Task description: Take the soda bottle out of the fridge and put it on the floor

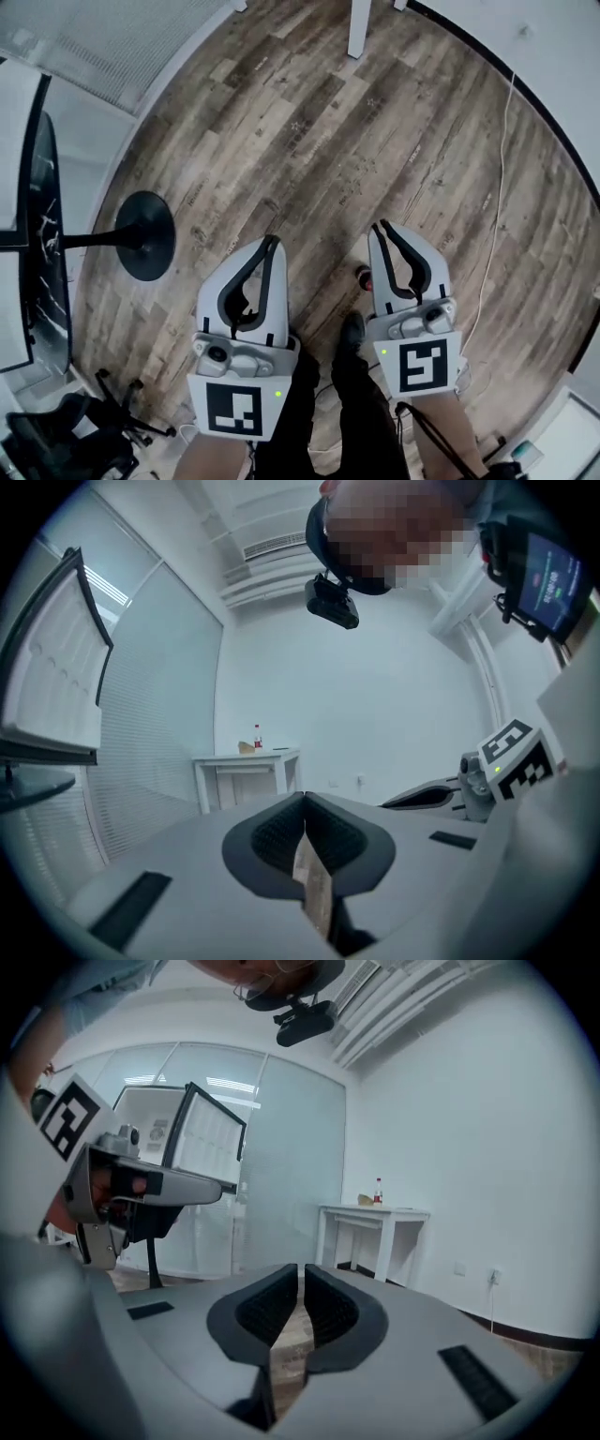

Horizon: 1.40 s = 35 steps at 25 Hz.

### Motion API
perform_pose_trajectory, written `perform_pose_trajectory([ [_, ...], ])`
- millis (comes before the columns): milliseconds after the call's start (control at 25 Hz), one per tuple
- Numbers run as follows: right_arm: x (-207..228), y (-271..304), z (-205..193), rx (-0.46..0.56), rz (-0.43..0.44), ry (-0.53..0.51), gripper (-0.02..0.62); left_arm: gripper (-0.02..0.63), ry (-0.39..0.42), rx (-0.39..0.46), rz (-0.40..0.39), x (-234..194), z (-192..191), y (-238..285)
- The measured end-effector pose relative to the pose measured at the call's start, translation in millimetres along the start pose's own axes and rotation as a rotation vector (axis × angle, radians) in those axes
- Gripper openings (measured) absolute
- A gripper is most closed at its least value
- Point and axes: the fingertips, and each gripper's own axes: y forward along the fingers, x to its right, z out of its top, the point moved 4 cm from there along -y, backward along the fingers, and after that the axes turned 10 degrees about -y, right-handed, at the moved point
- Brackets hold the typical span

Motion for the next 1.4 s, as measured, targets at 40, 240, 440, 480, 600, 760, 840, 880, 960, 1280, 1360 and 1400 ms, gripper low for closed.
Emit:
perform_pose_trajectory([
  [40,5.7,-2.7,23.0,0.02,-0.004,-0.004,0.033,0.017,0.01,0.024,0.004,0.8,21.9,-2.9],
  [240,26.4,-31.7,139.0,0.118,-0.016,-0.031,0.014,0.017,0.05,0.093,0.033,10.4,126.5,-30.6],
  [440,47.5,-64.6,240.4,0.202,-0.012,-0.07,0.014,0.017,0.086,0.153,0.071,25.1,215.3,-58.6],
  [480,50.5,-71.6,259.3,0.217,-0.012,-0.079,0.014,0.017,0.087,0.166,0.079,27.8,231.8,-65.1],
  [600,56.3,-93.7,313.8,0.274,-0.019,-0.1,0.014,0.017,0.063,0.212,0.101,35.5,277.8,-85.7],
  [760,61.2,-121.5,374.8,0.346,-0.031,-0.133,0.012,0.017,0.063,0.271,0.12,48.5,329.9,-111.9],
  [840,64.8,-135.1,397.0,0.374,-0.039,-0.145,0.012,0.017,0.078,0.297,0.127,55.6,350.9,-123.1],
  [880,66.3,-141.0,406.6,0.386,-0.042,-0.152,0.012,0.017,0.087,0.312,0.13,58.0,360.6,-127.9],
  [960,67.9,-151.5,422.8,0.403,-0.047,-0.169,0.012,0.017,0.091,0.342,0.137,62.0,378.0,-136.7],
  [1280,70.4,-178.7,466.5,0.462,-0.072,-0.225,0.012,0.017,0.096,0.403,0.156,75.7,413.1,-159.2],
  [1360,68.8,-182.9,474.7,0.483,-0.077,-0.241,0.011,0.017,0.097,0.418,0.16,77.1,419.6,-163.3],
  [1400,67.3,-184.4,477.6,0.487,-0.076,-0.246,0.011,0.017,0.098,0.424,0.162,77.1,422.3,-165.6],
])
